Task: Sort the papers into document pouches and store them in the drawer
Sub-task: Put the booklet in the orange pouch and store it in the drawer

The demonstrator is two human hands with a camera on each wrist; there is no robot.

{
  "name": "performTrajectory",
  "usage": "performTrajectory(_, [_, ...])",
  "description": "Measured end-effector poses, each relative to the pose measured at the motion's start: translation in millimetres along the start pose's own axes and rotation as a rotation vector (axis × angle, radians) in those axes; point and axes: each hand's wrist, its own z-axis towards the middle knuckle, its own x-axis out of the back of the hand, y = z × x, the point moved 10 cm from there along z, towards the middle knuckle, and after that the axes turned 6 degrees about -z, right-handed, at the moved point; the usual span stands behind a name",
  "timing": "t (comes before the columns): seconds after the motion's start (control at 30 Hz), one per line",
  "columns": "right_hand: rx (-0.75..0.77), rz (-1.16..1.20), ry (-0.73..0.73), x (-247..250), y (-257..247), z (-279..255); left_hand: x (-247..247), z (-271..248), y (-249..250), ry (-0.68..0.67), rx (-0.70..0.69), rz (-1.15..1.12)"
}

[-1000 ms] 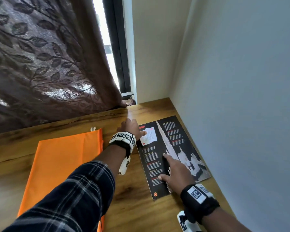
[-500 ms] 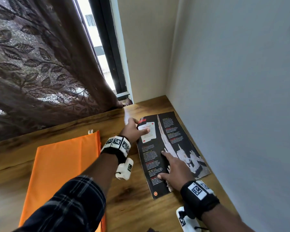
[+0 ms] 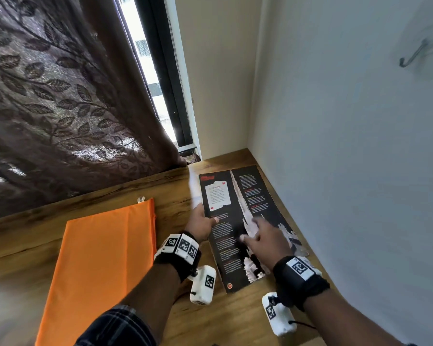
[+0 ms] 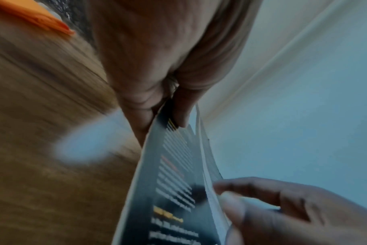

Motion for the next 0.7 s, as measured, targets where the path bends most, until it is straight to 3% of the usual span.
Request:
performTrajectory(0.1, [0.031, -0.011, 0.264, 50.7, -8.9, 4.9, 29.2, -7.7, 17.4, 0.037, -0.117, 0.036])
performTrajectory(0.17, [0.077, 0.083, 0.336, 69.1, -19.9, 7.1, 48.8, -15.3, 33.3, 0.034, -0.196, 0.134])
performTrajectory(0.4, [0.144, 0.755, 0.159, 61.3, -52.3, 37.2, 97.5, -63.1, 95.2, 0.140, -0.455, 0.018])
performTrajectory(0.57, [0.334, 0.880, 0.211, 68.9, -73.8, 31.2, 107.0, -80.5, 98.9, 0.124, -0.544, -0.071])
performTrajectory(0.7, [0.234, 0.870, 0.109, 35.3, -61.6, 32.9, 104.5, -71.2, 63.1, 0.086, -0.442, -0.084])
